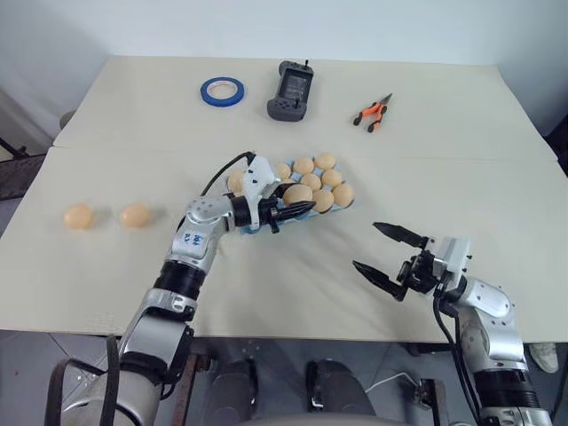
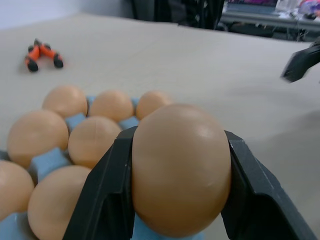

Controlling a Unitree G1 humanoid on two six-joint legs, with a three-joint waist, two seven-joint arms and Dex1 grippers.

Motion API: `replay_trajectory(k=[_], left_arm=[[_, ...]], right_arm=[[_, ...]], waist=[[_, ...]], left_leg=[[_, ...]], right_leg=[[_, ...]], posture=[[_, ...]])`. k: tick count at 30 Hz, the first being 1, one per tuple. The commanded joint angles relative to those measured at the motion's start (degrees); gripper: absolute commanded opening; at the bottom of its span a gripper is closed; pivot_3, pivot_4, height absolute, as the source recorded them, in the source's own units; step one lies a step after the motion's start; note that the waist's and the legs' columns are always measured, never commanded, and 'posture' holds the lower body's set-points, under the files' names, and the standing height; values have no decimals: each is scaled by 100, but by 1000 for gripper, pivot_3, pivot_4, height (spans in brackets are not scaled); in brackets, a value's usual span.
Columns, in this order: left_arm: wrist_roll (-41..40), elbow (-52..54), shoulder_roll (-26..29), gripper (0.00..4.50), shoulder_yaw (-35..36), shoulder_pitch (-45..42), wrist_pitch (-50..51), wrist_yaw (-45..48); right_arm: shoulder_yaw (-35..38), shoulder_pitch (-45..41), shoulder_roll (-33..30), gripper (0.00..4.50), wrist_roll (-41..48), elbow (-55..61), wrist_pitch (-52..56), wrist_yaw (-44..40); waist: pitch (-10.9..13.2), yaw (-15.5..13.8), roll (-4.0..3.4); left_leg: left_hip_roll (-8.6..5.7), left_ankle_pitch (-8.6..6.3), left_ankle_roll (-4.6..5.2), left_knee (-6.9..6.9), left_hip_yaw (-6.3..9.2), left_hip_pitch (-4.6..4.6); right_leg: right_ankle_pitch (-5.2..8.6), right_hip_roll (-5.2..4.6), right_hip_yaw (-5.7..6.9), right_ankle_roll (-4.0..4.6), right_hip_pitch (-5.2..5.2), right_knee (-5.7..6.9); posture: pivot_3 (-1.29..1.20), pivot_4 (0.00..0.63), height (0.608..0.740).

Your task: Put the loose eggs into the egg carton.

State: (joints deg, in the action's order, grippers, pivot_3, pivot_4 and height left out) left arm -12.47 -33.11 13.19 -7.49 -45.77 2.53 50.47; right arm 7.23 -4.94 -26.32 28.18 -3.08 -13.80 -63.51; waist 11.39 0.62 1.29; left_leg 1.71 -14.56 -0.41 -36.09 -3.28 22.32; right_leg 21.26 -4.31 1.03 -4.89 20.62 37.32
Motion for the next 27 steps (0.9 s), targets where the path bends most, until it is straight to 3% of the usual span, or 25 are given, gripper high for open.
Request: replay_trajectory(k=[1,8,17,21,27], left_arm=[[98,-214,-99,2073,53,-150,-291,27],[-16,-22,-21,4216,258,-135,-571,168],[-671,1575,823,4216,1309,664,-277,20],[-912,2771,1450,4362,2403,2217,-117,-525],[-972,4100,1407,4362,3264,4315,-105,-1212]], right_arm=[[135,43,-21,4500,32,309,-141,111],[73,30,-34,4500,90,280,-125,66],[-319,-144,-192,4500,178,231,-81,-901],[-578,-596,-126,4500,163,-310,-294,-1627],[-709,-996,-228,4500,79,-829,-192,-2010]], waist=[[1,6,1],[2,-36,4],[3,30,3],[5,167,7],[9,95,9]], left_leg=[[0,0,0,-1,-2,0],[0,0,0,-2,5,0],[3,0,-1,2,7,-2],[5,-5,2,5,-1,-5],[5,-16,15,7,19,-7]], right_leg=[[-1,-1,0,-1,0,0],[-1,-3,-1,-1,0,2],[-1,-2,0,-1,-2,2],[-1,-5,-11,-1,-2,1],[0,-20,2,0,-4,1]], posture=[[0,150,740],[0,150,740],[0,150,740],[0,150,740],[0,150,740]])
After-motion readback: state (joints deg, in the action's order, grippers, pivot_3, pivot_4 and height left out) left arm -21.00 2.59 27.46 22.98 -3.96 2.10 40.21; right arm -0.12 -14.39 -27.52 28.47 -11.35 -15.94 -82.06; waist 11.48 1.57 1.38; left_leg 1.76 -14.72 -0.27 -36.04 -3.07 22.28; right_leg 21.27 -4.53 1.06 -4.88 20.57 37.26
